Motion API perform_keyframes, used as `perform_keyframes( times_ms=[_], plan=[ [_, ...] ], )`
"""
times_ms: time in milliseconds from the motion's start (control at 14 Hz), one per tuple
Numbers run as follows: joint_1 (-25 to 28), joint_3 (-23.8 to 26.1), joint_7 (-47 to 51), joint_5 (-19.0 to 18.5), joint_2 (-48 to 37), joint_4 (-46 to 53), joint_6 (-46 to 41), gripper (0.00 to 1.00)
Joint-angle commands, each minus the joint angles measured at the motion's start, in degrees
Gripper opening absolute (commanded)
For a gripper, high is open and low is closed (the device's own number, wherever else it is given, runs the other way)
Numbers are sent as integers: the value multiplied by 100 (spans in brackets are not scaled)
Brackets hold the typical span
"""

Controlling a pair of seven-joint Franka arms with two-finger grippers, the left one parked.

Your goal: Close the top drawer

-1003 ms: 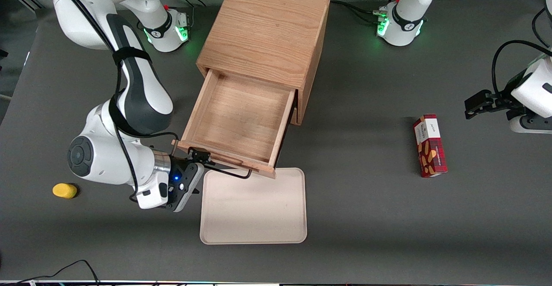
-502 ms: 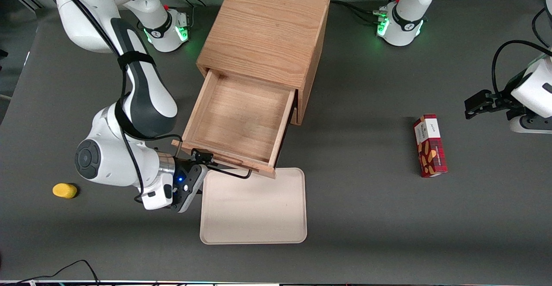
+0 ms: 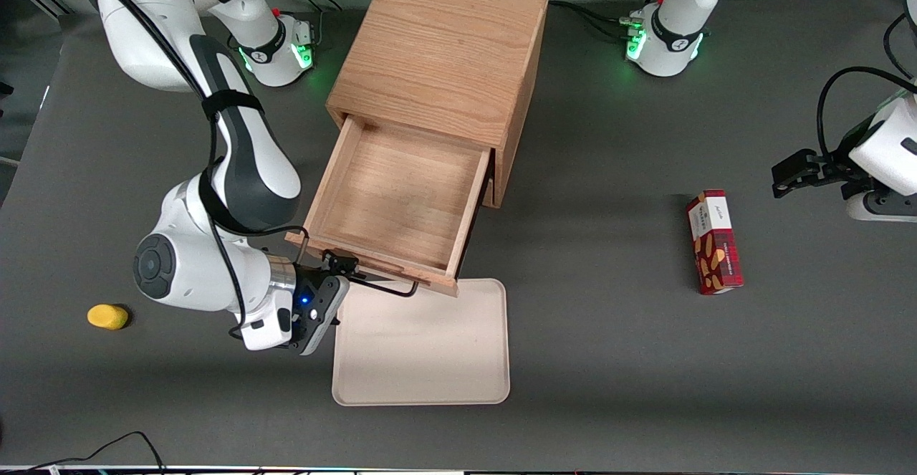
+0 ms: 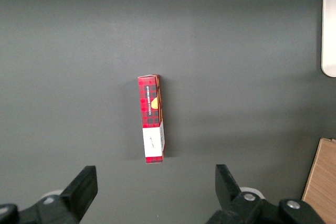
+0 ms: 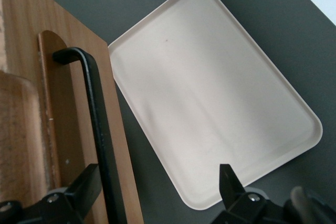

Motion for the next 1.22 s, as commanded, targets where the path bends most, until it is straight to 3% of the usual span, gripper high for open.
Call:
perform_keyframes(
  times_ms=[0, 358, 502, 1147],
  plan=[
    [72, -29, -76, 171, 162, 210, 37, 100],
    [72, 6, 12, 215, 163, 211, 142, 100],
    [72, -3, -5, 548, 163, 210, 134, 100],
    [72, -20, 12, 611, 242, 210, 133, 100]
  ],
)
